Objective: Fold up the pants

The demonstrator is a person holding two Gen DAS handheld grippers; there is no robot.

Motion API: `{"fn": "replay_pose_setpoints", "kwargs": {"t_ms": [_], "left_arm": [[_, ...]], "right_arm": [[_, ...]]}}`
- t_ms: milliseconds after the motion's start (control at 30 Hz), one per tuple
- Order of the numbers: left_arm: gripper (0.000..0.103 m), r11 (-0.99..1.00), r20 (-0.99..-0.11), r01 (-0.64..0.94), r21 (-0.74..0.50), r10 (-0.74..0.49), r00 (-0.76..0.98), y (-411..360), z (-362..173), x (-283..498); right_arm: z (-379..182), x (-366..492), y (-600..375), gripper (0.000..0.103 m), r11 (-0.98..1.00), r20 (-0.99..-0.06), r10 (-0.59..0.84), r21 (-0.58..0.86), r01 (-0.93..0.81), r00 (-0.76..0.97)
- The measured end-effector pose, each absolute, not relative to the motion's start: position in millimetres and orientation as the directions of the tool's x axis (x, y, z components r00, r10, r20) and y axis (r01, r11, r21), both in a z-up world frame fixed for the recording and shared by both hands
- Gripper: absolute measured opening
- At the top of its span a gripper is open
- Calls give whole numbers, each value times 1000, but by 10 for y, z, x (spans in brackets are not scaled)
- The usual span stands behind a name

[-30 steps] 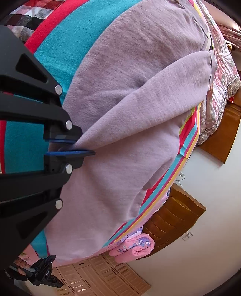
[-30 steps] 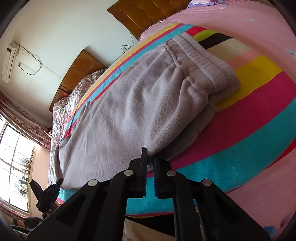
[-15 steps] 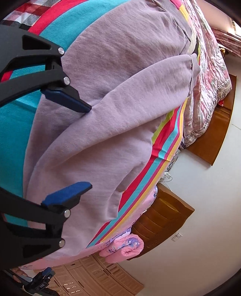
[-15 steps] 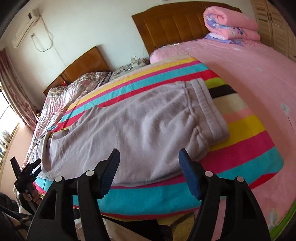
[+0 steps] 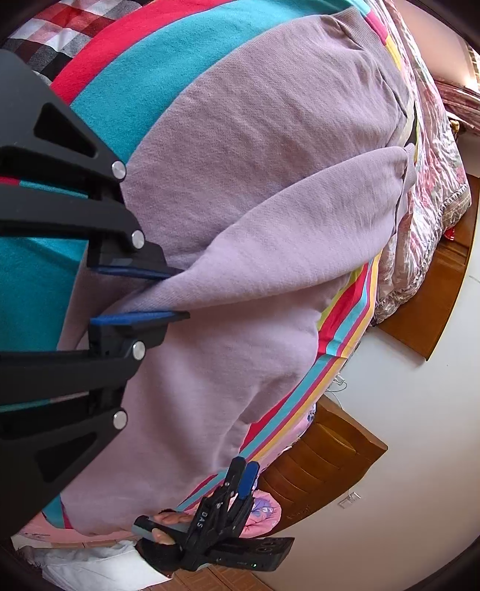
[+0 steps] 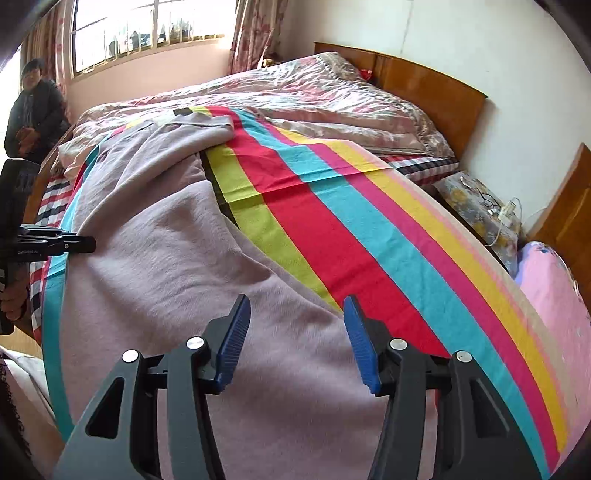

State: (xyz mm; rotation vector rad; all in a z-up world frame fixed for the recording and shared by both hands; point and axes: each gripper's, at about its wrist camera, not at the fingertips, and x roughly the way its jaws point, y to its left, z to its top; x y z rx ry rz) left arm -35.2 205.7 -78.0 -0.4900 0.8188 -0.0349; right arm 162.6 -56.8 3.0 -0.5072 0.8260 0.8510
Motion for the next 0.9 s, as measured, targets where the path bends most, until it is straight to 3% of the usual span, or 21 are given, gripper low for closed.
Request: {"fn": "replay_pose_setpoints", "kwargs": {"t_ms": [33,267,300,333,367,467,567,667,733,833,900], "left_arm": [[20,891,-693,-152,-428,-216,688,2052,-779,-340],[21,895,-690,-132,-427,-227,688,2049,-782,-335],[21,894,-688,-131,-428,-228,689,2049,-780,-333],[21,895,-687,-129,-427,-228,690,2050,-780,-334],[21,896,-687,-129,-425,-227,690,2045,-773,-333],[21,905,-692,-134,-405,-207,692,2001,-760,-314],[22,915,-695,-135,-381,-187,695,1956,-752,-332],[22,917,-692,-132,-377,-184,698,1936,-746,-346],[23,911,-690,-133,-391,-195,697,1952,-740,-352],[24,909,-683,-132,-395,-195,704,1967,-747,-366],[26,908,-678,-134,-398,-192,709,1960,-745,-372]], "right_arm": [[-39,1705,-508,37,552,-817,447,-67,-831,364],[-297,1725,-394,31,432,-852,464,-20,-902,241],[-292,1692,-386,23,425,-848,466,-35,-905,252],[-271,1648,-365,8,417,-842,464,-66,-906,275],[-235,1593,-345,3,406,-834,466,-93,-909,294],[-94,1634,-315,4,445,-801,484,-122,-887,353],[-293,1727,-246,4,468,-827,436,-129,-874,355],[-279,1781,-350,16,530,-804,470,-73,-845,364],[-175,1775,-461,58,625,-799,427,-79,-777,424],[104,1488,-585,59,645,-736,530,27,-763,422],[105,1261,-485,59,616,-752,539,44,-787,380]]}}
